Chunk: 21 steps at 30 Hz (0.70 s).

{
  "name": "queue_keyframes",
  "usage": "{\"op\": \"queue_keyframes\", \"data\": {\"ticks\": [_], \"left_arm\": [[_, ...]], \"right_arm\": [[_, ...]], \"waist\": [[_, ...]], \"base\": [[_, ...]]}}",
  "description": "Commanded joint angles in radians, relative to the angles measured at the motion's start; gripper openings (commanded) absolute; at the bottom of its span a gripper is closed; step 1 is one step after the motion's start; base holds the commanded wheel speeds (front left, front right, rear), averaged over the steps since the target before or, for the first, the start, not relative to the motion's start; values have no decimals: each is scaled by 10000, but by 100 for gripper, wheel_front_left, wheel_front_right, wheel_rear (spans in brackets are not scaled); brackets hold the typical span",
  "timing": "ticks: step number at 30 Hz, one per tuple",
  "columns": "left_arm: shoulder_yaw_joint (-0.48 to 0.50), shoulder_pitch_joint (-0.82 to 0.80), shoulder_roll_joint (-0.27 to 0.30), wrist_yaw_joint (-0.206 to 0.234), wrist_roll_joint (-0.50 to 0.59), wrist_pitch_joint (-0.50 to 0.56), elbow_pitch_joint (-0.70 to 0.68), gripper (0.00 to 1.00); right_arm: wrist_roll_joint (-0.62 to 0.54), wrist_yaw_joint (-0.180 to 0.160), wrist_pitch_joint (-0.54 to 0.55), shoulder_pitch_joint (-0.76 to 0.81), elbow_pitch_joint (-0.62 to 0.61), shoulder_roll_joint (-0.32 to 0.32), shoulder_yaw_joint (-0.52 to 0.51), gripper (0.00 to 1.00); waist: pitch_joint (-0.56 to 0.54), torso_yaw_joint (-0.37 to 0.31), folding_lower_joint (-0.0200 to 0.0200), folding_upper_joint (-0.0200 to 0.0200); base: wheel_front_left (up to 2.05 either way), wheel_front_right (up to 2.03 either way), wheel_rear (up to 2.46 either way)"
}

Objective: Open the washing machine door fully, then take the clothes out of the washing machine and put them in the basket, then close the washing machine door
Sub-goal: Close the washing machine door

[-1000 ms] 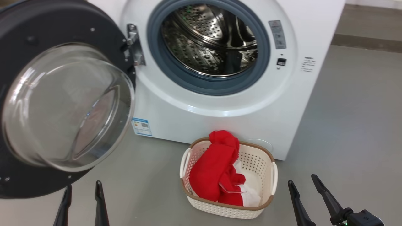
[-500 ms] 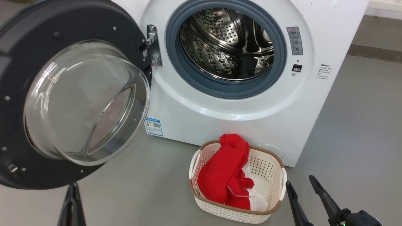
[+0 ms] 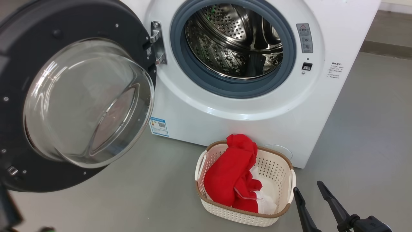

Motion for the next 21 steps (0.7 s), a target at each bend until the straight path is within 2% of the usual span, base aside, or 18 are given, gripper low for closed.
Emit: {"op": "queue_keyframes", "data": {"ticks": [1, 5, 12, 13, 16, 21], "left_arm": [[760, -761, 148, -205, -350, -102, -248, 0], [1578, -1390, 210, -617, -1211, -117, -3, 0], [3029, -3092, 541, -1377, -3685, 132, 1355, 0], [3029, -3092, 541, -1377, -3685, 132, 1355, 0], [3567, -3965, 801, -1472, -4945, 697, 2242, 0], [4325, -5242, 1372, -1291, -6648, 1766, 3799, 0]], "right_arm": [[-137, 16, 61, -182, -332, -81, 244, 100], [-168, 16, 120, -209, -391, -81, 276, 100], [-209, 16, 203, -257, -449, -81, 297, 100], [-209, 16, 203, -257, -449, -81, 297, 100], [-238, 16, 239, -287, -473, -81, 302, 100], [-305, 16, 318, -338, -519, -81, 292, 100]], "waist": [[44, 15, 0, 0], [112, 1, 0, 0], [276, -50, 0, 0], [276, -50, 0, 0], [342, -91, 0, 0], [446, -227, 0, 0]], "base": [[0, 0, 0], [0, 0, 0], [0, 0, 0], [0, 0, 0], [0, 0, 0], [0, 0, 0]]}}
